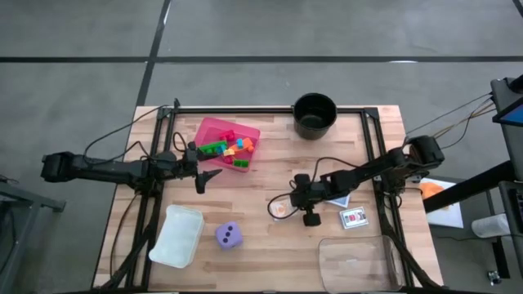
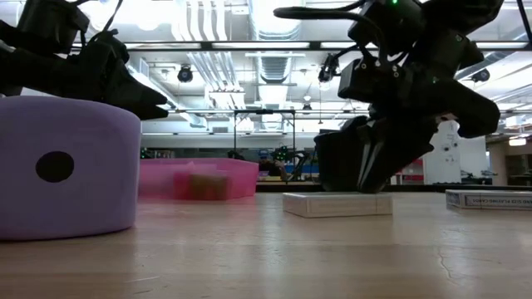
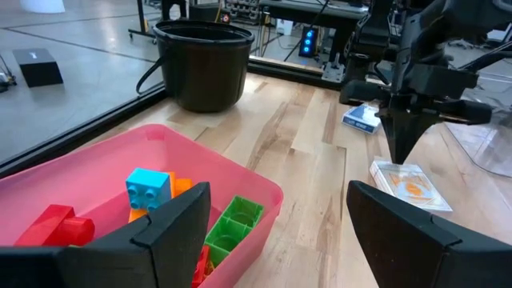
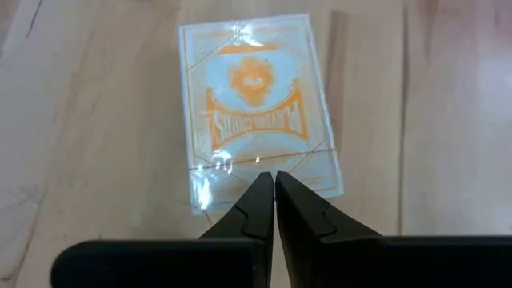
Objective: Pick & Place Toys
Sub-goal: Put the yellow deck of cards into the transparent bin
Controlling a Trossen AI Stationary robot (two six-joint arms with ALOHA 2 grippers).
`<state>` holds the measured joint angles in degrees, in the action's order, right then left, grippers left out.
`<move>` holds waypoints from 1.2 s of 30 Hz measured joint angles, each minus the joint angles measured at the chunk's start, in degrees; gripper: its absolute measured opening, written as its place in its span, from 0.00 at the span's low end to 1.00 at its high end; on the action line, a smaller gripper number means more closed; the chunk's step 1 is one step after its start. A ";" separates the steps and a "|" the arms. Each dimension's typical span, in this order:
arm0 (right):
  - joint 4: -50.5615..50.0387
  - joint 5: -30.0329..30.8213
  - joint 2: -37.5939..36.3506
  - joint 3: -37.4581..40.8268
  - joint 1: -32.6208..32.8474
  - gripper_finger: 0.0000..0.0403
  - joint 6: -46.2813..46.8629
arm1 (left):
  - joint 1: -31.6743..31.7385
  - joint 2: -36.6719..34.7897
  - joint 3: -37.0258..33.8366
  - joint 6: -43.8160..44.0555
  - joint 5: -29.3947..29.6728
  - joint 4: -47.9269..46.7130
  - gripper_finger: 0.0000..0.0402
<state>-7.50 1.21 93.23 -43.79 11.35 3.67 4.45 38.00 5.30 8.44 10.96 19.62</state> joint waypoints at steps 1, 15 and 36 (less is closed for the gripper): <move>0.24 -0.48 0.43 0.00 0.00 0.04 0.01 | 0.00 0.00 0.00 0.01 0.00 0.00 0.73; -1.40 -1.23 1.72 -0.28 0.11 0.04 2.09 | 0.02 0.02 0.00 0.01 0.00 0.09 0.73; -6.02 -1.13 2.38 -0.26 0.14 0.04 5.48 | 0.01 0.02 0.00 0.01 0.00 0.15 0.73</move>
<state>-13.52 0.08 95.61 -44.05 11.49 9.14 4.46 38.02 5.30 8.45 10.96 19.77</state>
